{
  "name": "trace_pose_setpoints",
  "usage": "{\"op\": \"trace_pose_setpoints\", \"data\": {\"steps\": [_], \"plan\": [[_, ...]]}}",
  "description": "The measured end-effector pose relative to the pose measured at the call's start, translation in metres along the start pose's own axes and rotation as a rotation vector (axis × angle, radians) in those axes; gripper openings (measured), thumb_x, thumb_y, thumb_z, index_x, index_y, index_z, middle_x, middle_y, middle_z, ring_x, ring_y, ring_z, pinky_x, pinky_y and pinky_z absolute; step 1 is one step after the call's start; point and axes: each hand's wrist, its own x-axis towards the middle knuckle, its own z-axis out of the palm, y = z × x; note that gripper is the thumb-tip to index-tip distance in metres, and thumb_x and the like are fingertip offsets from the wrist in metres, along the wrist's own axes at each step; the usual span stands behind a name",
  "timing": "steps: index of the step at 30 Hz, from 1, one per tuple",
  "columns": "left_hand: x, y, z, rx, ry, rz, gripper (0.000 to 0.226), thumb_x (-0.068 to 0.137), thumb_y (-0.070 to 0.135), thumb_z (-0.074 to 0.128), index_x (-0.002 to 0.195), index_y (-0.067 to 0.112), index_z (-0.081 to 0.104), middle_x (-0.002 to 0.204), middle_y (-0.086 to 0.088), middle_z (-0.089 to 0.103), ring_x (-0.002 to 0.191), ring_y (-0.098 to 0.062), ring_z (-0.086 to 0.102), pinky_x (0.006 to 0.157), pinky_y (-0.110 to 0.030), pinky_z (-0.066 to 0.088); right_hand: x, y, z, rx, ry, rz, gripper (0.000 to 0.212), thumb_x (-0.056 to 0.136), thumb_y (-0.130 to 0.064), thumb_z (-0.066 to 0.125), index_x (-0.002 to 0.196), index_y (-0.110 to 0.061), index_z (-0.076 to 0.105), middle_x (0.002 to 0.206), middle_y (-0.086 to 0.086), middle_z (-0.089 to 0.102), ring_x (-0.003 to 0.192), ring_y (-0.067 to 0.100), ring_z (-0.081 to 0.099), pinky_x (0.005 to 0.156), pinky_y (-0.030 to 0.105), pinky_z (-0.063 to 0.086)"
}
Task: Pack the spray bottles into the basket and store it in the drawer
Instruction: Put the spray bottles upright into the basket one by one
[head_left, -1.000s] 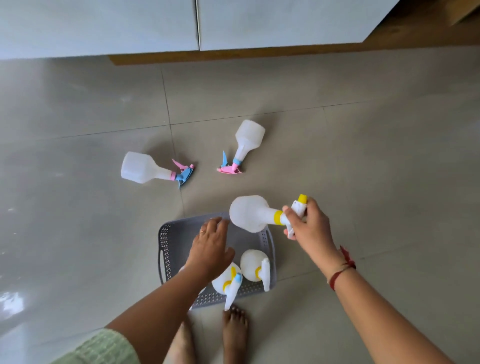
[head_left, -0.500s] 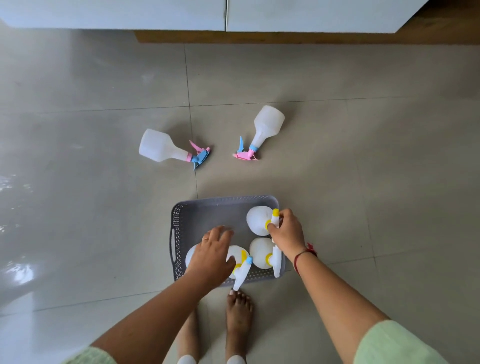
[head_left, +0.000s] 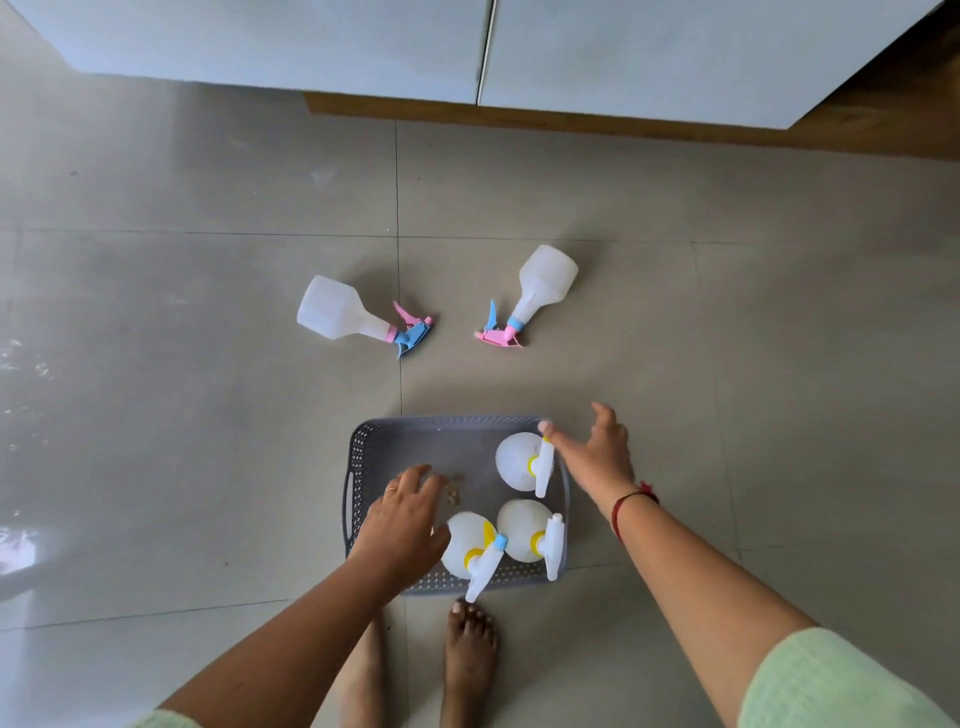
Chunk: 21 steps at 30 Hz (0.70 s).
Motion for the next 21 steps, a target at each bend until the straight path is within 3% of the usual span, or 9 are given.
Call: {"op": "trace_pose_setpoints", "data": {"steps": [4, 8, 15, 18, 21], "plan": [[0.015, -0.015, -0.01, 0.001, 0.025, -0.012, 0.057, 0.094, 0.028, 0.058, 0.147, 0.018, 0.04, 0.157, -0.009, 0.031, 0.146, -0.029, 0.031, 0.116, -0.043, 0.035, 0.038, -0.022, -0.012, -0.079, 0.152, 0.009, 0.079, 0.08, -0.061, 0.065, 0.141, -0.016, 0.04, 0.142, 0.016, 0.046, 0.127, 0.039, 0.049, 0.113, 0.052, 0.026], [0.039, -0.039, -0.022, -0.04, 0.094, -0.032, 0.061, 0.09, 0.024, 0.06, 0.147, 0.015, 0.041, 0.154, -0.011, 0.037, 0.142, -0.032, 0.037, 0.112, -0.045, 0.038, 0.08, -0.048, -0.003, -0.139, 0.035, -0.023, 0.079, 0.081, -0.052, 0.069, 0.141, -0.012, 0.038, 0.144, 0.019, 0.043, 0.127, 0.041, 0.047, 0.11, 0.049, 0.033], [0.137, -0.067, -0.03, -0.066, 0.21, 0.01, 0.064, 0.093, 0.021, 0.057, 0.152, 0.017, 0.032, 0.156, -0.01, 0.034, 0.144, -0.031, 0.032, 0.117, -0.045, 0.034, 0.141, -0.099, 0.048, -0.543, 0.007, -0.45, 0.058, 0.08, -0.038, 0.071, 0.129, -0.017, 0.047, 0.134, 0.015, 0.043, 0.112, 0.041, 0.057, 0.093, 0.044, 0.046], [0.184, -0.069, -0.028, -0.072, 0.256, 0.033, 0.063, 0.094, 0.021, 0.057, 0.151, 0.016, 0.031, 0.155, -0.011, 0.034, 0.142, -0.033, 0.035, 0.115, -0.046, 0.035, 0.168, -0.106, 0.078, -0.783, -0.079, -0.646, 0.061, 0.082, -0.027, 0.071, 0.135, -0.015, 0.043, 0.139, 0.011, 0.037, 0.106, 0.04, 0.06, 0.089, 0.043, 0.049], [0.211, -0.073, -0.019, -0.079, 0.252, 0.052, 0.061, 0.094, 0.021, 0.057, 0.15, 0.015, 0.033, 0.152, -0.011, 0.037, 0.138, -0.033, 0.038, 0.112, -0.045, 0.037, 0.189, -0.103, 0.104, -1.028, -0.071, -0.699, 0.062, 0.085, -0.018, 0.065, 0.141, -0.016, 0.038, 0.148, 0.009, 0.032, 0.107, 0.039, 0.062, 0.089, 0.042, 0.048]]}}
